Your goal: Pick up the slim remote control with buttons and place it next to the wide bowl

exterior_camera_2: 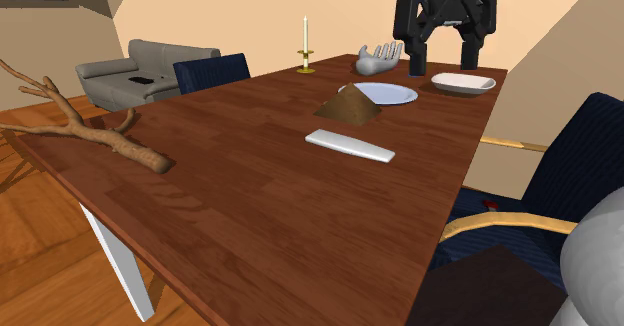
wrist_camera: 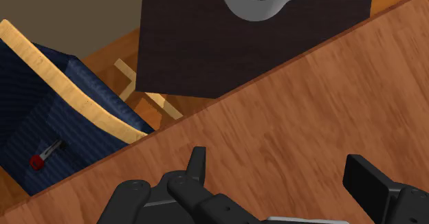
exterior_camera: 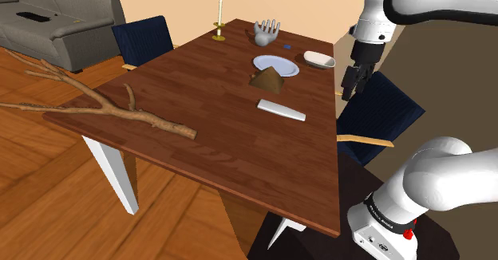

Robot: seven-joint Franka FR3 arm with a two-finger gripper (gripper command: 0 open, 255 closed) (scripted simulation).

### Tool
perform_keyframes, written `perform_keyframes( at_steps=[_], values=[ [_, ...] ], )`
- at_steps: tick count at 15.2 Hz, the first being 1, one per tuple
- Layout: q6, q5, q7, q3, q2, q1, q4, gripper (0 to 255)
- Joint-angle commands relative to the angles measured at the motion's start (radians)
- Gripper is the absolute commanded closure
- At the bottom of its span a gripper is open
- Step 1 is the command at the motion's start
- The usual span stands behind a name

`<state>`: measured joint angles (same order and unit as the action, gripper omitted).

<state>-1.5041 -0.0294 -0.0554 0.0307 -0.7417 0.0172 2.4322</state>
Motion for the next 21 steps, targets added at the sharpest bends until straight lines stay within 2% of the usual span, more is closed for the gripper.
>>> perform_keyframes(
  at_steps=[1,11,21],
  values=[
    [0.0,0.0,0.0,0.0,0.0,0.0,0.0,0],
    [-0.396,-0.038,-0.242,0.079,0.27,0.057,0.035,0],
    [-0.72,0.014,-0.494,0.12,0.619,0.121,-0.077,0]
  ],
)
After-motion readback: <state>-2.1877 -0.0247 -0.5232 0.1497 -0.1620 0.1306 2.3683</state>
